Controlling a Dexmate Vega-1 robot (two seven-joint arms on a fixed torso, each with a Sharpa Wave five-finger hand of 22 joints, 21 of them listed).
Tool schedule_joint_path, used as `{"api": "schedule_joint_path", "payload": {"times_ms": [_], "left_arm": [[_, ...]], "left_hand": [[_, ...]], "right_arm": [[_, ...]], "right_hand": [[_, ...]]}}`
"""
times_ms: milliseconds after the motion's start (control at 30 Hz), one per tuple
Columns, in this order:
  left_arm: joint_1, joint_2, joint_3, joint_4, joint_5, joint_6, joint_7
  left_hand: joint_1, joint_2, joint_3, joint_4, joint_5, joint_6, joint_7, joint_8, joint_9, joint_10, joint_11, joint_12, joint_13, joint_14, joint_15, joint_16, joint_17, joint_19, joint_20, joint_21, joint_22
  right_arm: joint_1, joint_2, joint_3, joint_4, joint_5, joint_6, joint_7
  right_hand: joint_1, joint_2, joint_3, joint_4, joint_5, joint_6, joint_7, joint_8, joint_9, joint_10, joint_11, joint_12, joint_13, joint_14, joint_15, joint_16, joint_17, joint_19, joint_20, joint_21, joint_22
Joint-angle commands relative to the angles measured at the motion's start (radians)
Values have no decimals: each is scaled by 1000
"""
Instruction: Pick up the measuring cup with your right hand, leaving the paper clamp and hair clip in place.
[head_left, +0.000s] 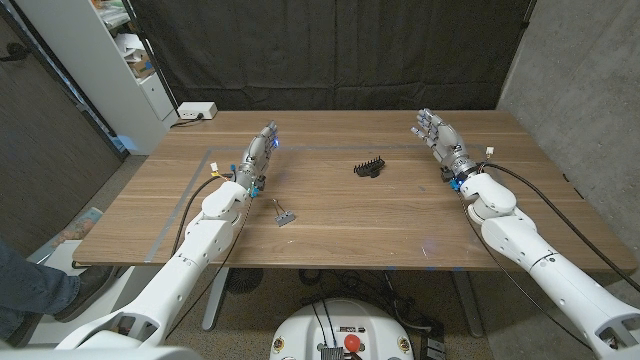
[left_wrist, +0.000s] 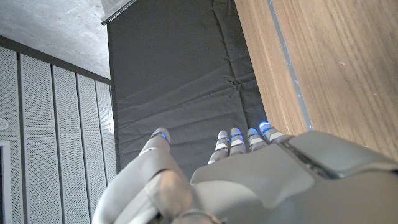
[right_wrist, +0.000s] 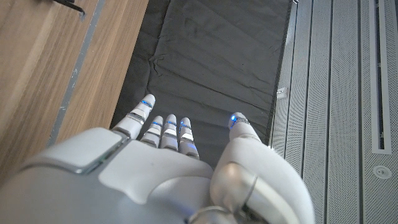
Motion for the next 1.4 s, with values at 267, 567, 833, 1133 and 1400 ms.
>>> {"api": "schedule_joint_path", "payload": {"times_ms": [267,567,833,1133,1400], "left_arm": [[2,8,3,-13,1,5,-5],[4,7,2,-12,0,-4,-6],[11,9,2,-22,1,0,1],[13,5,5,-25,2,-3,9],[17,7,7,-32,4,-2,13]], "left_hand": [[1,9,2,-3,3,-1,-1,5,4,-8,-4,3,2,-11,3,5,5,-33,15,-5,6],[1,10,1,-4,3,-1,-1,5,3,-9,-3,3,1,-11,3,5,5,-32,16,-8,6],[2,11,1,-5,3,0,-3,5,3,-7,-4,4,1,-11,3,6,5,-32,18,-10,6],[2,12,1,-6,2,1,-4,5,3,-8,-4,4,0,-10,2,6,5,-32,22,-14,6],[2,13,0,-8,2,1,-5,5,3,-7,-3,5,0,-10,1,6,5,-32,24,-18,6]], "right_arm": [[-56,-42,31,-62,-9,21,-25],[-64,-56,34,-70,-13,24,-20],[-72,-72,39,-78,-14,23,-15],[-91,-89,59,-91,-7,29,-18],[-105,-97,72,-98,-6,34,-25]], "right_hand": [[6,10,-3,-3,3,7,-2,4,2,9,5,9,-1,5,6,6,2,0,2,7,5],[6,10,-5,-4,2,9,-2,5,2,9,5,10,-2,6,5,7,1,0,2,7,5],[7,11,-6,-6,2,11,-3,5,2,10,3,10,-2,11,4,9,0,3,2,9,5],[9,11,-7,-9,2,13,-5,5,2,11,1,10,-3,15,0,10,-2,12,-4,12,5],[10,11,-8,-11,3,12,-6,5,2,5,-2,8,-3,12,-5,8,-3,11,-4,11,5]]}}
